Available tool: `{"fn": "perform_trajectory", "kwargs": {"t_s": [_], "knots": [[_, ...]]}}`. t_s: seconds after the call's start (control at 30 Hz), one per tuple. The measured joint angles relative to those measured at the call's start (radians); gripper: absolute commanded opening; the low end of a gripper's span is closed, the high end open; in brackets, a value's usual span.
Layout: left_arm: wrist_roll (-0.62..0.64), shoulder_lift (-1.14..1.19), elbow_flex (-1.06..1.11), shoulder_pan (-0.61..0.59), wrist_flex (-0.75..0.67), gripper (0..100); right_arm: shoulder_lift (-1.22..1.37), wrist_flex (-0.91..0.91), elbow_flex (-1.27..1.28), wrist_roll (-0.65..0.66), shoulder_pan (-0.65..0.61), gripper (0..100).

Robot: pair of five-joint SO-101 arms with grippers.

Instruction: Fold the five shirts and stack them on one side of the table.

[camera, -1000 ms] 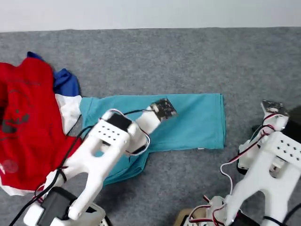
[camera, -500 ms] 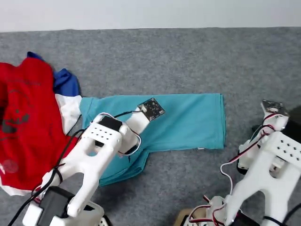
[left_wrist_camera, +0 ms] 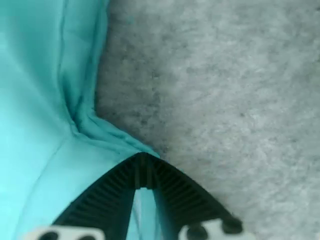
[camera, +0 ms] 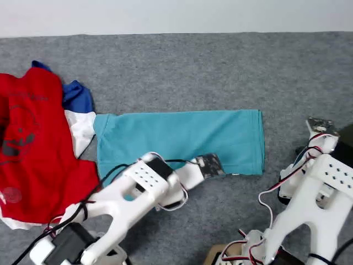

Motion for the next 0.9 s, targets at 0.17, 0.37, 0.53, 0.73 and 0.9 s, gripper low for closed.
{"fn": "perform_trajectory", "kwargs": {"t_s": [0.17,0.37,0.53,0.73,0.9], "knots": [[0.017,0.0,-0.014,0.008,0.066,0,0.0,0.0,0.0,0.0,0.0,0.9],[0.023,0.0,-0.15,-0.003,0.167,0,0.0,0.0,0.0,0.0,0.0,0.9],[0.025,0.0,-0.341,-0.117,0.262,0,0.0,0.0,0.0,0.0,0.0,0.9],[0.029,0.0,-0.559,-0.279,0.423,0,0.0,0.0,0.0,0.0,0.0,0.9],[0.017,-0.008,-0.582,-0.333,0.557,0,0.0,0.002,0.0,0.072,-0.031,0.9]]}}
